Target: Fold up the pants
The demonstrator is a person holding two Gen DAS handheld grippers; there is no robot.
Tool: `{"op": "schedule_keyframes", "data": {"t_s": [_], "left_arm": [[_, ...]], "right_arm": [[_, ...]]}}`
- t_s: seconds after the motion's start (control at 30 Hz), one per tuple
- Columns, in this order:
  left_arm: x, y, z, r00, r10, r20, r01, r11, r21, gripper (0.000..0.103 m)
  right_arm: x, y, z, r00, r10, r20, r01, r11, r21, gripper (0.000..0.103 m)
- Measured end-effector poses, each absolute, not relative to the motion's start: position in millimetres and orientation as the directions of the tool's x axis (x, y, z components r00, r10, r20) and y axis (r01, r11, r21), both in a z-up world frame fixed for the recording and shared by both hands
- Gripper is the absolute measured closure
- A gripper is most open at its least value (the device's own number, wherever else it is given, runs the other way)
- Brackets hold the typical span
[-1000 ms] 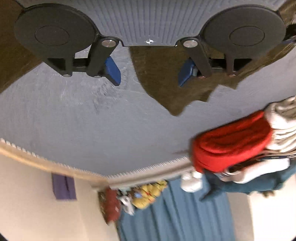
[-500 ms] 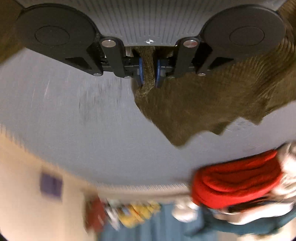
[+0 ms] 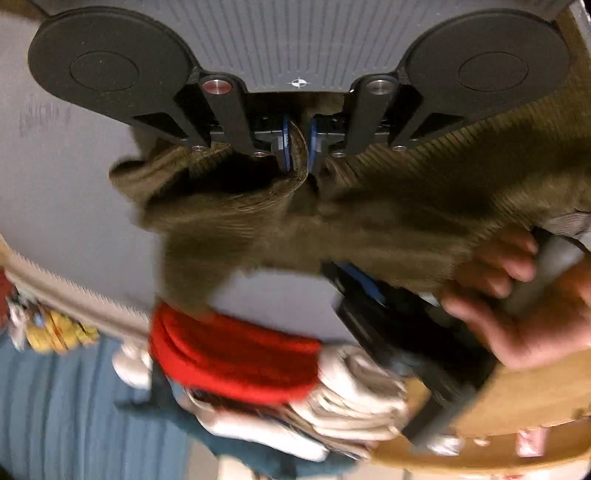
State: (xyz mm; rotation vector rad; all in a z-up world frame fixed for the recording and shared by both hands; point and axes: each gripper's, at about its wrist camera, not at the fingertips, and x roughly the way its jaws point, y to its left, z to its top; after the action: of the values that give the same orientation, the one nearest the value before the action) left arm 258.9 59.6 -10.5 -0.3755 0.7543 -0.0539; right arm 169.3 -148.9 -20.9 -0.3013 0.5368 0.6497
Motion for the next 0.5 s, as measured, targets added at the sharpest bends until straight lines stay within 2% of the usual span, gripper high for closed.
{"op": "schedule_keyframes", "data": {"t_s": [0.03,0.07,0.13,0.17,0.2,0.33,0.47,0.5], "left_arm": [[259,63,-10,0.73,-0.181,-0.659,-0.095,0.928,-0.361,0.081],[260,66,-9,0.731,-0.181,-0.658,-0.102,0.924,-0.368,0.081],[261,71,-8,0.733,-0.181,-0.655,-0.113,0.918,-0.38,0.08],[261,72,-7,0.734,-0.179,-0.655,-0.118,0.916,-0.383,0.079],[261,74,-7,0.735,-0.176,-0.655,-0.124,0.915,-0.385,0.078],[261,77,-7,0.733,-0.165,-0.66,-0.146,0.909,-0.39,0.077],[262,78,-5,0.734,-0.166,-0.659,-0.144,0.91,-0.389,0.075],[262,78,-5,0.733,-0.165,-0.66,-0.142,0.911,-0.386,0.074]], "right_arm": [[175,-152,-19,0.665,0.492,-0.562,-0.622,0.782,-0.052,0.089],[181,-156,-15,0.664,0.498,-0.558,-0.6,0.8,0.0,0.082],[196,-164,-3,0.673,0.508,-0.538,-0.543,0.833,0.107,0.053],[203,-169,1,0.679,0.503,-0.535,-0.516,0.845,0.139,0.03],[215,-173,6,0.677,0.502,-0.538,-0.491,0.853,0.178,0.019],[265,-185,4,0.628,0.513,-0.585,-0.406,0.857,0.316,0.02],[310,-185,-13,0.456,0.599,-0.658,-0.316,0.8,0.51,0.02],[321,-181,-18,0.416,0.597,-0.686,-0.287,0.802,0.524,0.027]]}}
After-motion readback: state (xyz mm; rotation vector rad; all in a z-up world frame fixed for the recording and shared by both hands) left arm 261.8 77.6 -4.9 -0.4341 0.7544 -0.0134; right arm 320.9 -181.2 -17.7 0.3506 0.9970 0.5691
